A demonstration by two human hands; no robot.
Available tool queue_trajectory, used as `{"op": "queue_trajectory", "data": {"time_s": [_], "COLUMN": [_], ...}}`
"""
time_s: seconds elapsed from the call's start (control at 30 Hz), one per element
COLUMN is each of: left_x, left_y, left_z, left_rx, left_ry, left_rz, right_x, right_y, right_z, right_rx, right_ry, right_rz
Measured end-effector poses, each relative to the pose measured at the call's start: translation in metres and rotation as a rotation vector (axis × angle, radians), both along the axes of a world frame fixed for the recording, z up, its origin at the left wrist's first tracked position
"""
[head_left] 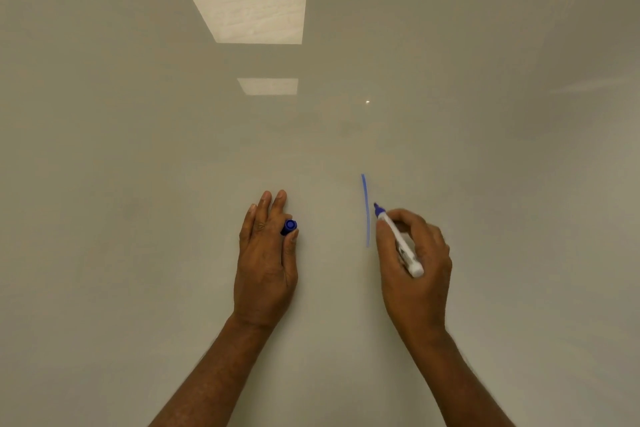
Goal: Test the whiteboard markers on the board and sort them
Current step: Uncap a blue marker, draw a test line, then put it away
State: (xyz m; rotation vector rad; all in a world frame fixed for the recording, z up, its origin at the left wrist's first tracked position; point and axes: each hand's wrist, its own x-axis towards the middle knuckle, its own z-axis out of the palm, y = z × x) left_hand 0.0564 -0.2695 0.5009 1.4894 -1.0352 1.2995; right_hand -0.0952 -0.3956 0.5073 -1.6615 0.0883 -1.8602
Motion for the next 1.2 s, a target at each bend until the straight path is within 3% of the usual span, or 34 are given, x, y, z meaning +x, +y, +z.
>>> {"op": "queue_trajectory", "data": {"time_s": [0.3,0.8,0.97,1.1,1.2], "left_x": [0.002,0.000,-0.021,-0.071,-0.103], "left_y": [0.000,0.002,0.008,0.015,0.018], "left_z": [0.000,0.000,-0.002,-0.006,-0.005], "left_rx": [-0.007,0.027,-0.002,-0.157,-0.260], "left_ry": [-0.009,0.025,0.212,0.355,0.603], "left_rz": [0.000,-0.028,-0.176,-0.365,-0.569], "right_x": [0.016,-0.014,-0.037,-0.062,-0.073], "right_y": [-0.006,-0.009,0.004,0.024,0.036], "right_z": [0.038,-0.046,-0.052,-0.052,-0.055], "right_rx": [-0.072,0.020,0.157,0.166,0.179], "right_ry": [-0.018,0.128,0.107,0.074,0.119], "right_rz": [-0.020,-0.035,0.132,0.336,0.460]}}
